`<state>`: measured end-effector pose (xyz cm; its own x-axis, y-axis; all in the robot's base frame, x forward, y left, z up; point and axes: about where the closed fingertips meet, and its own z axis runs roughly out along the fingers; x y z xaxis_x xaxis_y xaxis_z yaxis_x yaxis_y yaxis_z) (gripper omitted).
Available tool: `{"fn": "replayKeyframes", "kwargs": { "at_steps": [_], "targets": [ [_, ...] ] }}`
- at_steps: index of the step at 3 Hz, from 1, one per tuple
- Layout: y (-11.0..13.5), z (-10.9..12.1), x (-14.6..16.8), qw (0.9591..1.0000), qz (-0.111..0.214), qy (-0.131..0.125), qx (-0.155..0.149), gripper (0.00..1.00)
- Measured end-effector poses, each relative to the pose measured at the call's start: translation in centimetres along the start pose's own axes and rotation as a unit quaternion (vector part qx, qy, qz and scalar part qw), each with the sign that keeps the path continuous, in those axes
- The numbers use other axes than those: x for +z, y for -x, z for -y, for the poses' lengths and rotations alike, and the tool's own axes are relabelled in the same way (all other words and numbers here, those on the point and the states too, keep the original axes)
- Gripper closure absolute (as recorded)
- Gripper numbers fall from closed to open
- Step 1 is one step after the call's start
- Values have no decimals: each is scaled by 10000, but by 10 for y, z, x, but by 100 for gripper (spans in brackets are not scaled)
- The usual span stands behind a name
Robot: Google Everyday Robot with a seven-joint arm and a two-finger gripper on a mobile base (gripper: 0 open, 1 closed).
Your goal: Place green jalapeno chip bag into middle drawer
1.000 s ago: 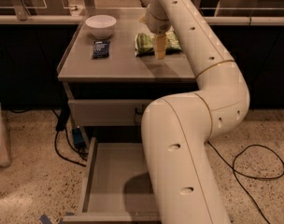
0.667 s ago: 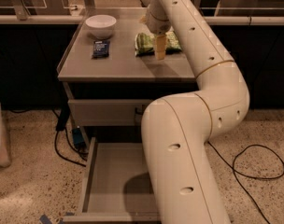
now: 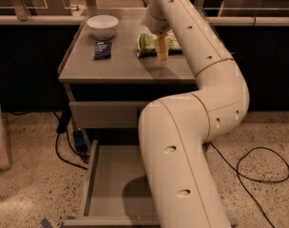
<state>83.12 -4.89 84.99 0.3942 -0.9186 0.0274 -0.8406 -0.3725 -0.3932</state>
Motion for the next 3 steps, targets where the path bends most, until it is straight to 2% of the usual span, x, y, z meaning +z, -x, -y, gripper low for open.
{"fn": "replayKeyframes", "kwargs": {
  "at_steps": [1,2,3],
  "targets": [
    [-12,9,19,9998,-94,-179,-46,0],
    [-12,9,19,9998,-94,-183,-46,0],
    [-20,13,-6,9992,-95,-389,-51,0]
  ]
}}
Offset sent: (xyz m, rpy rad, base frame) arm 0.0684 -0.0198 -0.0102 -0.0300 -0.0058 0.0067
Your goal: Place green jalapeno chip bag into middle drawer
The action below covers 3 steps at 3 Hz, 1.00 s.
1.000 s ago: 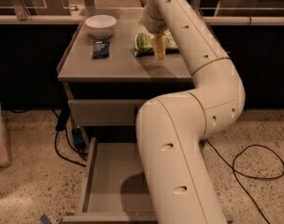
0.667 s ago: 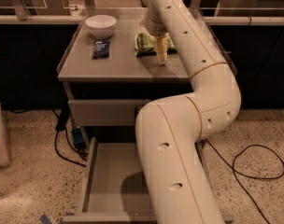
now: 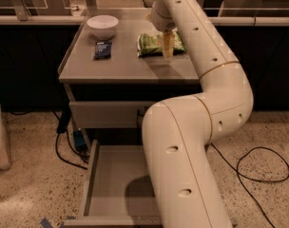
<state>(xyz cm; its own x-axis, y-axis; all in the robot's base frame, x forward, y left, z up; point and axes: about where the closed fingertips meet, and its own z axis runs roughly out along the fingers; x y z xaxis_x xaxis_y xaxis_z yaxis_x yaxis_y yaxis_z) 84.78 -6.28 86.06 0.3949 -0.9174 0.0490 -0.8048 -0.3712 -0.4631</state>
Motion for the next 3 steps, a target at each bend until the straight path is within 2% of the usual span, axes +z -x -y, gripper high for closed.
{"fn": "replayKeyframes", "kwargs": {
  "at_steps": [1,2,3],
  "targets": [
    [-3,19,-45,9989,-6,-453,-78,0],
    [2,21,-71,9984,85,-560,-68,0],
    [5,9,-75,9992,195,-358,51,0]
  ]
}}
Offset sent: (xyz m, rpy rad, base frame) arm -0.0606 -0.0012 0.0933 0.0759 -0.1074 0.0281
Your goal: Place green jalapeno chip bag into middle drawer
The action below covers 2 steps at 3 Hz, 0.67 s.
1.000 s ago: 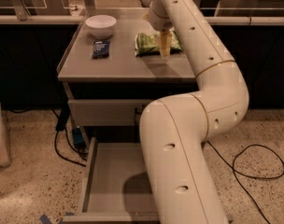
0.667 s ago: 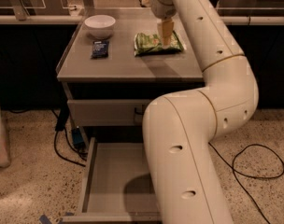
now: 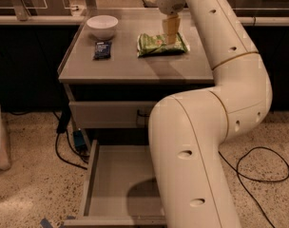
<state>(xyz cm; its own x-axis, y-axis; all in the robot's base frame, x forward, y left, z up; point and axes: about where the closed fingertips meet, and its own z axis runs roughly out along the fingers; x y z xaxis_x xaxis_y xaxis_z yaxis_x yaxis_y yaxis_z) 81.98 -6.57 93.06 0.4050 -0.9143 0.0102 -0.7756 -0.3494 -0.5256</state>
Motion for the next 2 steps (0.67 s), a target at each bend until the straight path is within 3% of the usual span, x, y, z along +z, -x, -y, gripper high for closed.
{"fn": "replayKeyframes", "kwargs": {
  "at_steps": [2],
  "targets": [
    [11,-13,25,9992,289,260,111,0]
  ]
}}
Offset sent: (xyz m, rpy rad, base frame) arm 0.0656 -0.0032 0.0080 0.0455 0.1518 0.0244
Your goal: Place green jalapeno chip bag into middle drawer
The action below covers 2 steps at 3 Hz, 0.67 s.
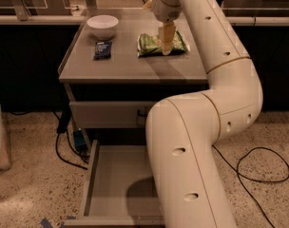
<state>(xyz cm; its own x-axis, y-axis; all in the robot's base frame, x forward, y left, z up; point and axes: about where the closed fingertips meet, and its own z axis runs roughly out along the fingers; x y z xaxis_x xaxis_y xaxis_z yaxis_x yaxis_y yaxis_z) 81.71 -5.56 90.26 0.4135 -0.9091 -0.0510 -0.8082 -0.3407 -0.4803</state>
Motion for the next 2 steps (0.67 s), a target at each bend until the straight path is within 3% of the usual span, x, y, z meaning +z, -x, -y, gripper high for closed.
{"fn": "replayKeyframes", "kwargs": {
  "at_steps": [2],
  "targets": [
    [16,-11,38,9992,208,340,-62,0]
  ]
}}
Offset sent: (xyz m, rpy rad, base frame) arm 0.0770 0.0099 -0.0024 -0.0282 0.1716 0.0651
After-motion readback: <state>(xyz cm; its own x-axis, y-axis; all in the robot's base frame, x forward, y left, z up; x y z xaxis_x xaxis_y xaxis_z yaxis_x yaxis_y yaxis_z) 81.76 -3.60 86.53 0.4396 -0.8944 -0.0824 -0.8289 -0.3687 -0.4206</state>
